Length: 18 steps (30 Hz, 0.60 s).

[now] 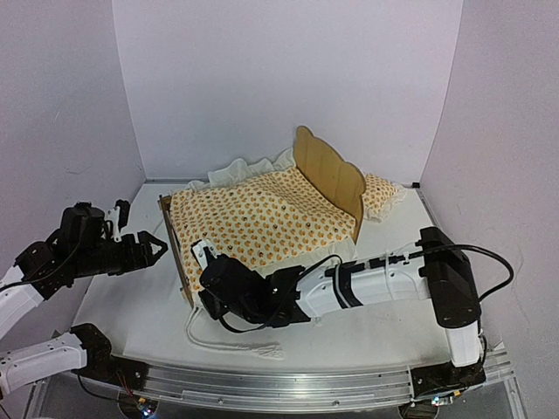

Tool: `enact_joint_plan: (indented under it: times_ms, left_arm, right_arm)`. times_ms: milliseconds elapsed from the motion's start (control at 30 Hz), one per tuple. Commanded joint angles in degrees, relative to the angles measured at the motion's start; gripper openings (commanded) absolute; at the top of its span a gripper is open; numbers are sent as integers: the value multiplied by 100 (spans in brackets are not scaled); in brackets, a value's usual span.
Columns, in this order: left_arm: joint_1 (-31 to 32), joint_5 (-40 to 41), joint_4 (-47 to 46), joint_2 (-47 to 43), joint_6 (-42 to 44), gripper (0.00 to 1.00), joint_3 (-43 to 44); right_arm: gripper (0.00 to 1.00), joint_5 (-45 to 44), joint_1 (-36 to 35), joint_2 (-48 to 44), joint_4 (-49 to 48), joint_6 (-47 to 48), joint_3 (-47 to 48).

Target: Set up the pet bed

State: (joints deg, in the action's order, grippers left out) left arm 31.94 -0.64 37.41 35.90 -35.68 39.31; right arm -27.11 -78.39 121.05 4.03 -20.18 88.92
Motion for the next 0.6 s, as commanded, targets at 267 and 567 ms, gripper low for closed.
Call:
enact_joint_plan:
  times_ms: [267,567]
  left_arm:
    - [22,-2864,-1600,173,124,70,-802]
    - [138,-2667,-1970,640,80,59,-820]
  right_arm:
    - [0,14,565,-911,-577,945,-354]
    - [0,357,1280,-899,-584,1056,-202]
